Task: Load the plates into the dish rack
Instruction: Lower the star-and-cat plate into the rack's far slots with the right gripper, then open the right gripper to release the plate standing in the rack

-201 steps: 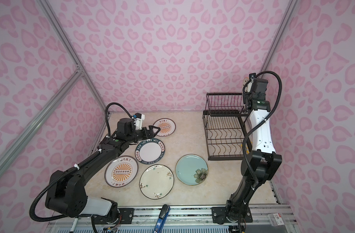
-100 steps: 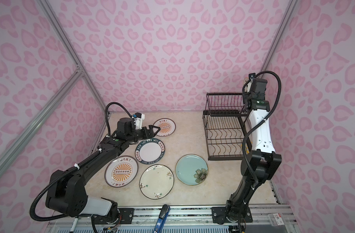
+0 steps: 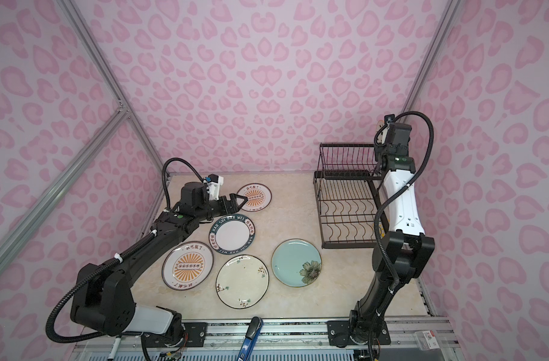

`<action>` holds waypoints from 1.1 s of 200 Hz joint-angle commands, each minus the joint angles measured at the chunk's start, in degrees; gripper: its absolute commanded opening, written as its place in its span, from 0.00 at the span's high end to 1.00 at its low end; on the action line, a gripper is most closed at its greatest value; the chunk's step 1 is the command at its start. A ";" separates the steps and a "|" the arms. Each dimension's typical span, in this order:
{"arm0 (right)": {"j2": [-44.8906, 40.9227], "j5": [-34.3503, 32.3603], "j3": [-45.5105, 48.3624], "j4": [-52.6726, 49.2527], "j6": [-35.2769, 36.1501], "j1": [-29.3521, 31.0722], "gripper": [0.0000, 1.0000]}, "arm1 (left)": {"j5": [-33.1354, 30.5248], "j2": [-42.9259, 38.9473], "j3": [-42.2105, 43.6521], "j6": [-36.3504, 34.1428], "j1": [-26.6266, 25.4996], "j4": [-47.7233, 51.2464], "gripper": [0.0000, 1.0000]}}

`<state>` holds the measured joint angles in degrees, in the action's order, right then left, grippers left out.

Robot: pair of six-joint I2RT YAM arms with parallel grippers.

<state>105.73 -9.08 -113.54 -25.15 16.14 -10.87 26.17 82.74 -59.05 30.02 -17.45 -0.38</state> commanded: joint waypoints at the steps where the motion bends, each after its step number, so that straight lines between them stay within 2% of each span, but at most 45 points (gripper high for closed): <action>1: -0.34 -0.28 0.73 1.11 -1.45 0.28 0.86 | 0.28 0.49 -0.58 -0.40 0.05 -1.00 0.03; 17: -0.61 -0.38 1.43 1.79 -1.51 0.26 0.77 | 0.21 0.27 -0.54 -0.31 0.04 -1.03 0.03; 38: -0.55 -0.41 1.43 1.83 -1.72 0.31 0.73 | 0.03 -0.08 -0.46 -0.40 0.13 -0.85 0.03; 93: -0.78 -1.59 1.48 1.88 -2.98 0.23 0.73 | -0.17 -0.67 -0.12 -0.31 0.07 -0.73 0.03; 173: -3.23 -8.89 3.28 3.59 -8.28 -0.19 0.70 | -1.33 -1.44 0.45 -0.75 0.14 -0.23 0.03; 220: -4.21 -6.15 3.80 3.32 -9.65 -1.08 0.70 | -1.64 -1.97 0.71 -0.84 0.14 -0.14 0.03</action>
<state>101.86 -15.86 -110.02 -23.44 7.70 -11.88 25.02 81.62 -58.57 30.00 -17.32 0.27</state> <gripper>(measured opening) 0.296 0.968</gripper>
